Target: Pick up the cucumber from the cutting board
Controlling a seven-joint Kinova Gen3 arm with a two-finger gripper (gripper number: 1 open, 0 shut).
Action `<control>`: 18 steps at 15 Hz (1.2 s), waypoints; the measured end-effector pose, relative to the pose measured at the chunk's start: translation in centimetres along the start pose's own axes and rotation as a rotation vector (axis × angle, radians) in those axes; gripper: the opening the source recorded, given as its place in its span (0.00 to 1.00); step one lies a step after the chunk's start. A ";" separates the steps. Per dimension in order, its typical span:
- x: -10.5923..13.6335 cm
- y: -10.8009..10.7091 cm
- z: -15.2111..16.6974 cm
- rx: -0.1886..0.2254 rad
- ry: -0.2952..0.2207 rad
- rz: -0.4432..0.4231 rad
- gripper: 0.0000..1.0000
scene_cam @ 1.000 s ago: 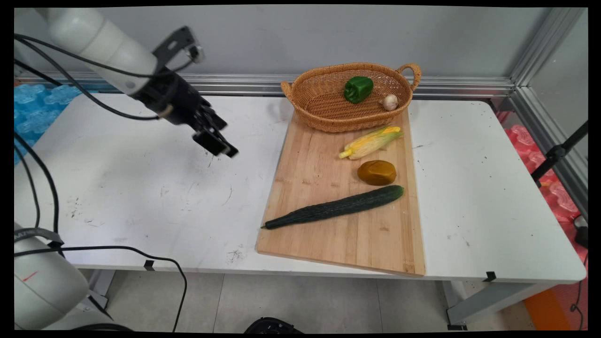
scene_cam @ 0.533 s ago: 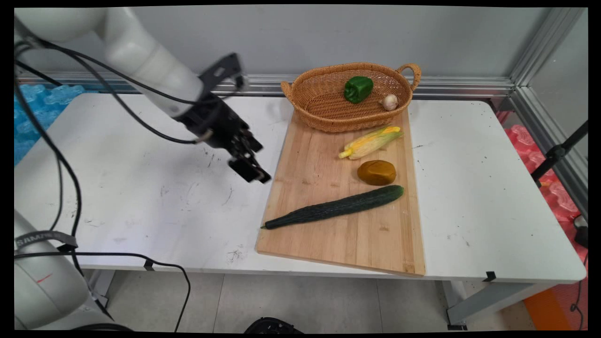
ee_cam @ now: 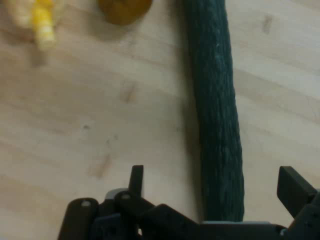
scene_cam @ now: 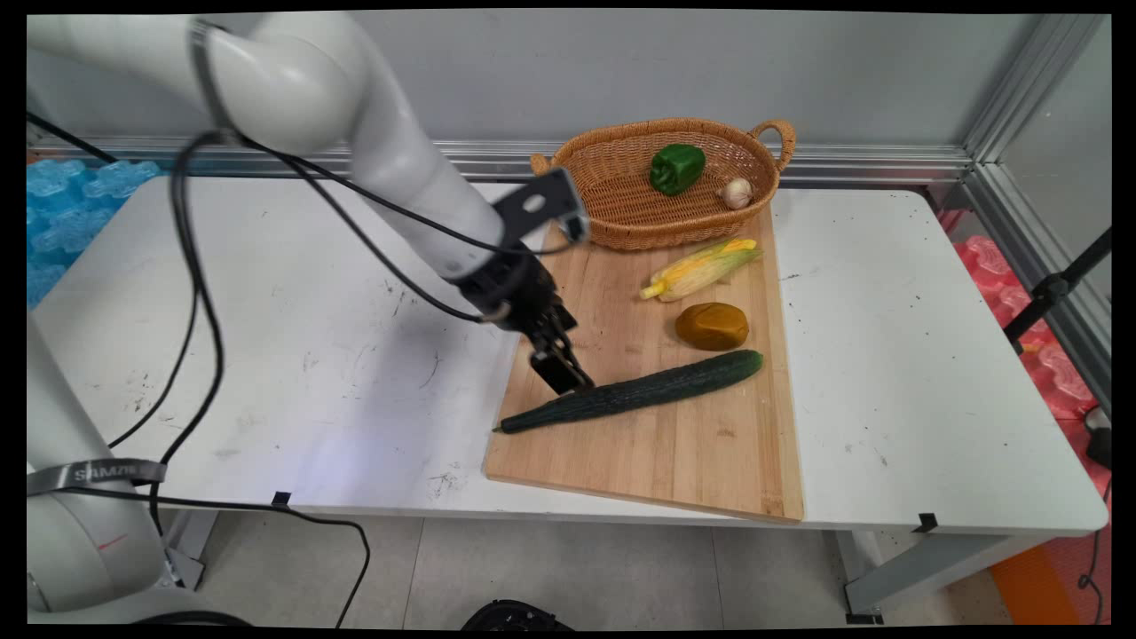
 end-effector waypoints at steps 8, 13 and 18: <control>3.9 1.6 6.2 0.021 -0.038 0.002 1.00; 5.4 2.2 8.4 0.031 -0.058 -0.002 1.00; 6.4 2.9 9.9 0.041 -0.078 0.000 1.00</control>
